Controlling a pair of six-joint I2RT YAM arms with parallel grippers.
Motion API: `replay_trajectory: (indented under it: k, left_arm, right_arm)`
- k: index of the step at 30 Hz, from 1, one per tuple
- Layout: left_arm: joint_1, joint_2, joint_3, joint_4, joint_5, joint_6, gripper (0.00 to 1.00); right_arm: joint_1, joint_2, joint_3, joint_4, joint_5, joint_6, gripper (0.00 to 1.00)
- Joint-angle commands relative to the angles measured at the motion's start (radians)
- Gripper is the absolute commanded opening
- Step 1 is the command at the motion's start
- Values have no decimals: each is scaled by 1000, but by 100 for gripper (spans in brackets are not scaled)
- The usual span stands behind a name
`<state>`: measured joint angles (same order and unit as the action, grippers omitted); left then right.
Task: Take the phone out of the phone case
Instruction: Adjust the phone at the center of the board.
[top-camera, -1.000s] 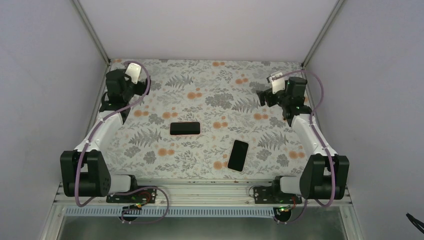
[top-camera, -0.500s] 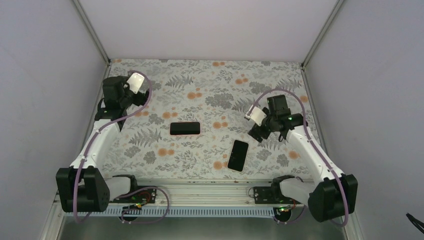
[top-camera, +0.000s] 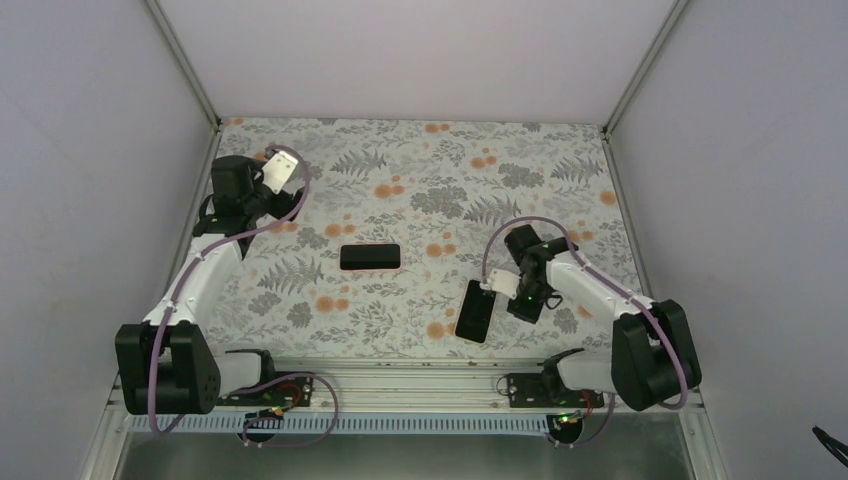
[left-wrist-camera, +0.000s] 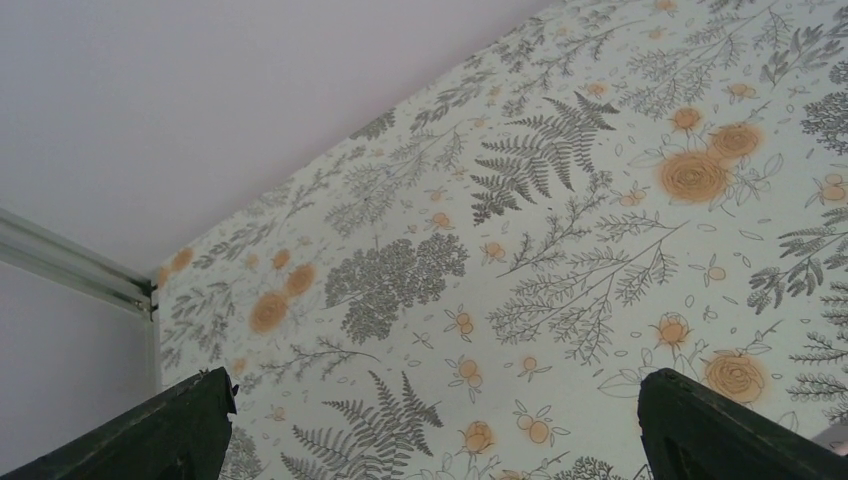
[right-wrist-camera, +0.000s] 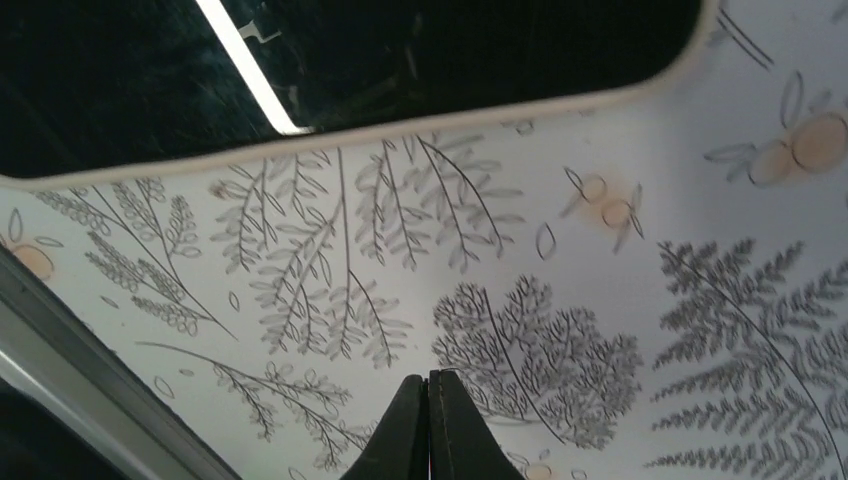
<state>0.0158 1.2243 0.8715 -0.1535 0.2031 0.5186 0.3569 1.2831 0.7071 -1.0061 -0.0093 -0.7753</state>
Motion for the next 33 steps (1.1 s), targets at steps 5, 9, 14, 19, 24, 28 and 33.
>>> replay_trajectory:
  k: [5,9,14,19,24,28,33]
  left_arm:
    - [6,18,4,-35,54,23,100]
    - [9,20,6,-43,81,20,100]
    - [11,21,14,-50,80,25,100]
    - [17,-1,-15,-8,60,11,100]
    - [22,-17,-21,1,61,4,100]
    - [42,-44,-23,17,41,-7,100]
    - [78,-75,-20,18,92,-23,100]
  right_arm:
    - [136,92,23,78,-15,109,4]
    - [183,181,46,114,0,156,4]
    - [217,236,73,170,26,169,4]
    - [255,296,103,224,56,173,4]
    - [296,413,152,306,128,154,4]
    - [316,496,242,335,183,137,4]
    - [323,551,360,379,217,88,4]
